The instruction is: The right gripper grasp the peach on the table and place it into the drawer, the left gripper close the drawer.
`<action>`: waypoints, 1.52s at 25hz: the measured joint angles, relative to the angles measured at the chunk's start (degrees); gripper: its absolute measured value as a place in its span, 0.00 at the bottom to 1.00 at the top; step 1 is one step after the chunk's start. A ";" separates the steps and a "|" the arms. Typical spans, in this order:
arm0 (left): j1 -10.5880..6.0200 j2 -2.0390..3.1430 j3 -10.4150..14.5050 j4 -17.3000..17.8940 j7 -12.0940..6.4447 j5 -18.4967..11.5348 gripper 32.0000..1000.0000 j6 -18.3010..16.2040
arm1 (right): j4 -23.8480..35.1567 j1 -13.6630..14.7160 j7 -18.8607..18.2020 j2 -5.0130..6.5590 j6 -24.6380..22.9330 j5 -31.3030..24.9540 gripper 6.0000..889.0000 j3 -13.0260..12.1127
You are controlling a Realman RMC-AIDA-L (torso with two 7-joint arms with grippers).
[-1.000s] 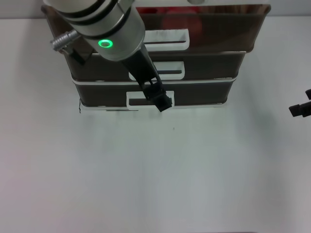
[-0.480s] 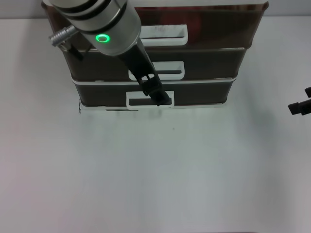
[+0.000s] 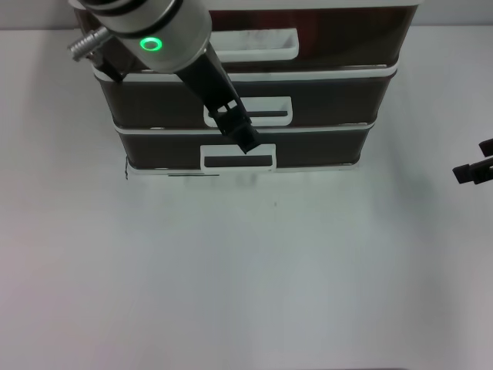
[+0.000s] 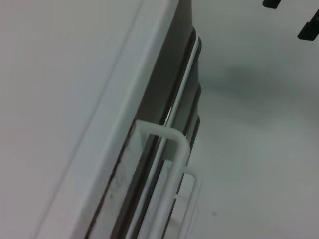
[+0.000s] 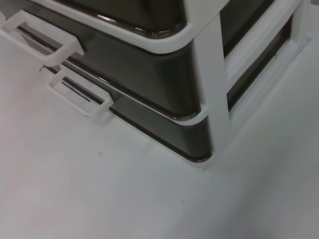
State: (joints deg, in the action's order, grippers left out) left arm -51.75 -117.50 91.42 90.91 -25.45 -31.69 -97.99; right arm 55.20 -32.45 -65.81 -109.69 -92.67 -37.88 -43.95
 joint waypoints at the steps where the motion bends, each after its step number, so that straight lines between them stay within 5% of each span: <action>1: 0.01 0.00 -0.31 -0.07 -0.07 0.00 0.81 0.00 | 0.00 -0.03 -0.01 0.00 0.01 0.00 0.99 -0.02; 22: -0.10 -0.23 -0.32 0.61 0.82 -1.88 0.81 -1.82 | -0.01 -0.16 -0.02 0.00 0.31 0.00 0.99 -0.08; 38: -0.12 -0.34 3.80 7.42 5.24 -3.03 0.81 -5.23 | -0.01 -0.16 -0.02 0.00 0.30 0.00 0.99 -0.08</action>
State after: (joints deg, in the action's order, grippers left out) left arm -51.86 -117.84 95.21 98.33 -20.21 -34.72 -103.21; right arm 55.19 -32.61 -65.83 -109.68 -92.37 -37.88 -44.03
